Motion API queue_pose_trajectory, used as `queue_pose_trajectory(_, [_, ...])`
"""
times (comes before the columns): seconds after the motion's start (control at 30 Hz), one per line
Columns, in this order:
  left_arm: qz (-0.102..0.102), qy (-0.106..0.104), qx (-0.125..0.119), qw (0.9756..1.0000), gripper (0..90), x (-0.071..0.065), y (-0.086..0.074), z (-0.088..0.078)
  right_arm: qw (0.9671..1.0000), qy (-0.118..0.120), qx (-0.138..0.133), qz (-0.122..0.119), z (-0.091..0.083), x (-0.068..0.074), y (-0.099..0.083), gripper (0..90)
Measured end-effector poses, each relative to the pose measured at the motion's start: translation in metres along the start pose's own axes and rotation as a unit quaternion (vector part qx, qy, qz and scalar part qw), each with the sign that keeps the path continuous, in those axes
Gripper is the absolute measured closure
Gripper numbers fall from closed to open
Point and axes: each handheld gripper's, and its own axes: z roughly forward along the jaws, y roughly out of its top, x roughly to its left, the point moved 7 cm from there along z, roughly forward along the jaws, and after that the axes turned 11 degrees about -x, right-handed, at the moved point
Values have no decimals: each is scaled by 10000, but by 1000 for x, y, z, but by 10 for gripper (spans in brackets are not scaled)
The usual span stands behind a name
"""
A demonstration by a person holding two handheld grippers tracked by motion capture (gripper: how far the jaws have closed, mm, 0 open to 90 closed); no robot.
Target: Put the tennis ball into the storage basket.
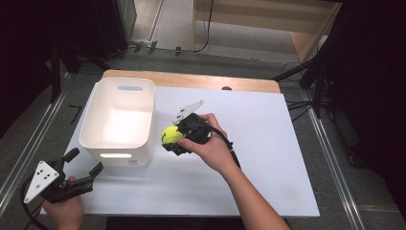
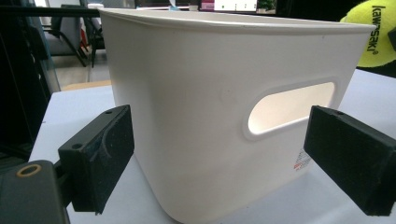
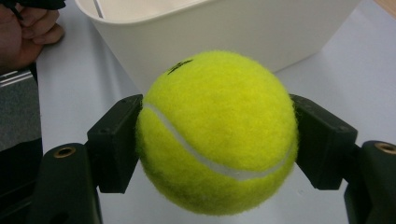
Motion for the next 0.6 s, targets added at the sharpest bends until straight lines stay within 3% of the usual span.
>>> queue_pose_trajectory(0.6, [1,-7,-6,10000,84,0,0,0,9999,122,22,-110,2,0,16,241])
